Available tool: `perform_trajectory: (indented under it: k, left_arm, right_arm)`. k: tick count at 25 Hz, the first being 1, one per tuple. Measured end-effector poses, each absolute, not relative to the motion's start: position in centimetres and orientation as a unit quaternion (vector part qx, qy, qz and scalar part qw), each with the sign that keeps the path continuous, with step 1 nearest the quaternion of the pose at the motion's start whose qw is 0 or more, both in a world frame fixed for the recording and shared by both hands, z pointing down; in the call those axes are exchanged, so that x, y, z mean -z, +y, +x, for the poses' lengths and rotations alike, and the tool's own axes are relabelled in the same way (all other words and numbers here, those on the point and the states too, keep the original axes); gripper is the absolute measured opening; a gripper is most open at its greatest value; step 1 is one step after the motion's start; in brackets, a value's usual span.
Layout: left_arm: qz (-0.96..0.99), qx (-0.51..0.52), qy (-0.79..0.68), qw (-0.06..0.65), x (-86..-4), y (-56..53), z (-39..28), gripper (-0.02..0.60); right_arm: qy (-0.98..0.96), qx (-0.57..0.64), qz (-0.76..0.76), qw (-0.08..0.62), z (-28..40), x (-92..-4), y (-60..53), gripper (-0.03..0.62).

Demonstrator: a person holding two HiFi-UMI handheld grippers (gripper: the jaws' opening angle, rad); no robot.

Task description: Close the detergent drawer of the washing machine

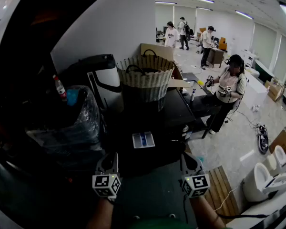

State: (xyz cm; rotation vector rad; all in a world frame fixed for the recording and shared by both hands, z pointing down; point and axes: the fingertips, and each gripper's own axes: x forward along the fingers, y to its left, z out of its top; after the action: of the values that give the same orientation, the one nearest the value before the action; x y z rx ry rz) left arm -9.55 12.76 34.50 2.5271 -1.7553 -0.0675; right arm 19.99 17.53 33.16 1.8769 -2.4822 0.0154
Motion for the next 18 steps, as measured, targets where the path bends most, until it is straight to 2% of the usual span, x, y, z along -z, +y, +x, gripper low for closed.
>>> perform_trajectory:
  k: [8, 18]
  left_arm:
    - [0.820, 0.019, -0.570, 0.056, -34.8, 12.3, -11.6, 0.054]
    - [0.832, 0.033, -0.546, 0.086, -36.6, 12.1, -16.6, 0.054]
  right_arm:
    - [-0.800, -0.015, 0.600, 0.028, 17.4, -33.6, 16.6, 0.021]
    - [-0.798, -0.005, 0.599, 0.062, 10.7, -33.7, 17.4, 0.021]
